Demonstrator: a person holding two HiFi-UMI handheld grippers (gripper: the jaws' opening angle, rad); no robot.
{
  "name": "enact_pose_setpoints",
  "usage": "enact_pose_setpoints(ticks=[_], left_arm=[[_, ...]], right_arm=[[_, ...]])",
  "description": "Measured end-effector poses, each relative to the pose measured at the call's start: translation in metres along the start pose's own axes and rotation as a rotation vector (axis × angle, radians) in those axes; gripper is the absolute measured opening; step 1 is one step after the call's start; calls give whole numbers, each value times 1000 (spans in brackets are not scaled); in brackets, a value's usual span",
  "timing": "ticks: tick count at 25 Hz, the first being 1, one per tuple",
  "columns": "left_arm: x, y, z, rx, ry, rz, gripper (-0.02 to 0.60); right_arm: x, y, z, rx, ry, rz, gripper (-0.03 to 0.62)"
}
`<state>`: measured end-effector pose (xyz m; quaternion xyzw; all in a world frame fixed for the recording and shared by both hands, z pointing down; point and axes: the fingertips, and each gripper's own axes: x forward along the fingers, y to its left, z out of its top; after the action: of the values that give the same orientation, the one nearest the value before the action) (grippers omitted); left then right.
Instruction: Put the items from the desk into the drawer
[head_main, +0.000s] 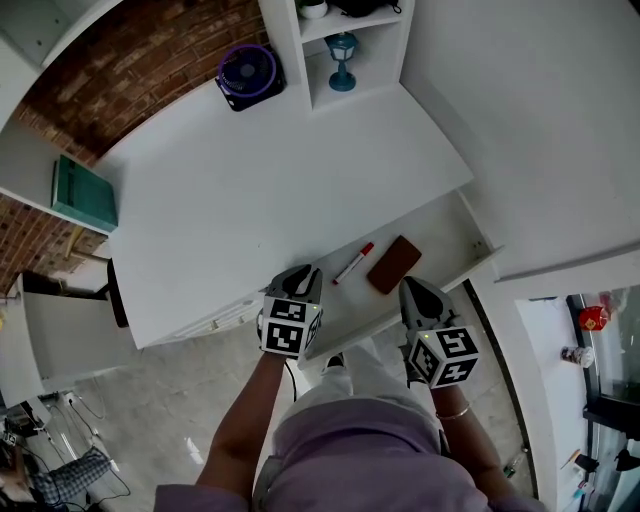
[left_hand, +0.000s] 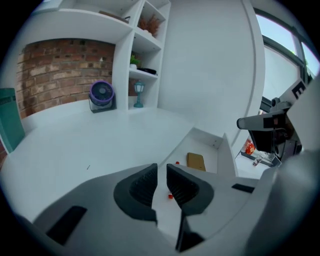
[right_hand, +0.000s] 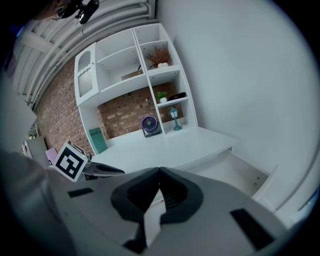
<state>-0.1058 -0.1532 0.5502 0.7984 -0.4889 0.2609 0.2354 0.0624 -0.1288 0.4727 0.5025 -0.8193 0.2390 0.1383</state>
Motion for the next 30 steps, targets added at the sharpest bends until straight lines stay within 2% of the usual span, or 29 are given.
enact_pose_setpoints(ticks=[11, 18, 30], left_arm=[[-51, 16, 23, -43, -129, 52, 29], [-82, 24, 27, -88, -190, 84, 21], [-127, 39, 40, -117, -285, 126, 0]], right_arm=[[-3, 22, 5, -24, -13, 18, 4], [-4, 35, 5, -43, -12, 43, 3], [-5, 55, 12, -69, -28, 81, 3]])
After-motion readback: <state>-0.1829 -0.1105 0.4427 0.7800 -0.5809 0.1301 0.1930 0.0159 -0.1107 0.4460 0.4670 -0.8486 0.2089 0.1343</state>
